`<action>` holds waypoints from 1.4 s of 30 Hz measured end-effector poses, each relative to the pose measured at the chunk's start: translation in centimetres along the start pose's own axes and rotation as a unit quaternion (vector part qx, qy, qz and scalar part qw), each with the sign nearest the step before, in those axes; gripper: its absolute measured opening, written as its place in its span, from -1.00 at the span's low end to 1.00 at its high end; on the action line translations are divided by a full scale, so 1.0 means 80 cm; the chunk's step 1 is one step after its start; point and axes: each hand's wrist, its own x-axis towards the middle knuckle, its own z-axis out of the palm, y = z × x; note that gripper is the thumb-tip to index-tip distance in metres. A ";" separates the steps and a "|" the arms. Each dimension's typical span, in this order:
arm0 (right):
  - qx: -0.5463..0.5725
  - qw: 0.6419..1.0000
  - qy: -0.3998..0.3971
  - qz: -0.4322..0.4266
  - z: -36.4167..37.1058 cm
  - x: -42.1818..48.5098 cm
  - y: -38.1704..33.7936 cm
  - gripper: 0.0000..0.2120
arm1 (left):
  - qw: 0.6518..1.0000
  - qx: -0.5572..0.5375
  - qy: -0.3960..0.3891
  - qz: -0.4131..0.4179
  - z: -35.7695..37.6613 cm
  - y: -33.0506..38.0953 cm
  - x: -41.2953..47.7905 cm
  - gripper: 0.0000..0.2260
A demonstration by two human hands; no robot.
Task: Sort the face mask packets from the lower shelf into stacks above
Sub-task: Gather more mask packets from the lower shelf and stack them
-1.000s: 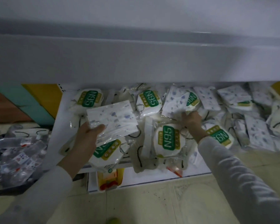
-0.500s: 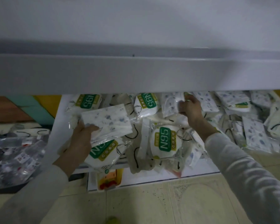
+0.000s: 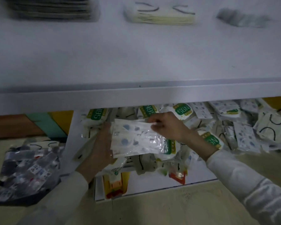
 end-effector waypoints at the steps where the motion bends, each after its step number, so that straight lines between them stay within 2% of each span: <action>1: -0.008 1.000 0.001 -0.013 0.000 -0.004 -0.009 -0.80 | 0.999 0.037 -0.022 0.000 -0.002 0.002 -0.011 -0.77; 3: -0.020 0.999 0.025 -0.039 -0.002 -0.014 -0.025 -0.78 | 0.993 0.114 -0.028 0.032 -0.007 0.006 -0.033 -0.55; 4: -0.019 0.998 0.045 -0.035 -0.005 -0.021 -0.033 -0.72 | 0.989 0.138 -0.027 0.038 -0.009 0.011 -0.048 -0.53; 6: 0.012 0.997 0.072 0.020 -0.020 -0.045 -0.054 -0.47 | 0.982 0.177 -0.033 0.058 -0.011 0.026 -0.081 -0.50; 8: 0.133 0.985 0.062 0.092 -0.044 -0.081 -0.083 -0.30 | 0.971 0.210 -0.061 0.097 -0.009 0.045 -0.123 -0.31; 10: 0.281 0.955 0.034 0.092 -0.075 -0.117 -0.112 -0.36 | 0.958 0.230 -0.094 0.143 0.004 0.069 -0.165 -0.27; 11: 0.329 0.942 0.025 0.063 -0.093 -0.134 -0.127 -0.45 | 0.947 0.241 -0.126 0.169 0.018 0.083 -0.189 -0.33; 13: 0.356 0.933 0.043 -0.013 -0.138 -0.153 -0.153 -0.65 | 0.927 0.258 -0.153 0.227 0.048 0.116 -0.224 -0.51; 15: 0.402 0.910 0.086 -0.058 -0.181 -0.150 -0.171 -0.69 | 0.912 0.254 -0.124 0.298 0.077 0.151 -0.241 -0.65; 17: 0.449 0.882 0.130 -0.061 -0.216 -0.130 -0.182 -0.67 | 0.885 0.271 -0.082 0.369 0.101 0.182 -0.243 -0.60; 19: 0.459 0.868 0.179 -0.054 -0.241 -0.101 -0.187 -0.74 | 0.854 0.311 -0.039 0.415 0.124 0.209 -0.236 -0.67; 22: 0.430 0.874 0.225 -0.037 -0.253 -0.061 -0.187 -0.87 | 0.833 0.347 -0.008 0.431 0.139 0.237 -0.210 -0.70; 25: 0.401 0.890 0.214 0.032 -0.229 -0.033 -0.174 -0.80 | 0.860 0.325 0.031 0.392 0.123 0.244 -0.178 -0.63; 27: 0.392 0.897 0.191 0.075 -0.208 -0.024 -0.163 -0.84 | 0.875 0.317 0.039 0.364 0.115 0.237 -0.163 -0.62; 30: 0.390 0.897 0.189 0.086 -0.200 -0.015 -0.163 -0.84 | 0.881 0.305 0.052 0.358 0.115 0.231 -0.147 -0.73; 32: 0.348 0.915 0.184 0.089 -0.203 -0.013 -0.163 -0.85 | 0.884 0.297 0.056 0.357 0.121 0.231 -0.142 -0.81; 35: 0.247 0.947 0.176 0.103 -0.212 -0.018 -0.155 -0.97 | 0.863 0.337 0.054 0.372 0.133 0.231 -0.137 -0.86; 37: 0.199 0.956 0.189 0.101 -0.223 -0.025 -0.146 -0.88 | 0.846 0.362 0.047 0.388 0.148 0.232 -0.137 -0.87; 42: 0.135 0.942 0.282 0.121 -0.266 -0.060 -0.108 -0.75 | 0.812 0.412 0.013 0.413 0.216 0.238 -0.123 -0.93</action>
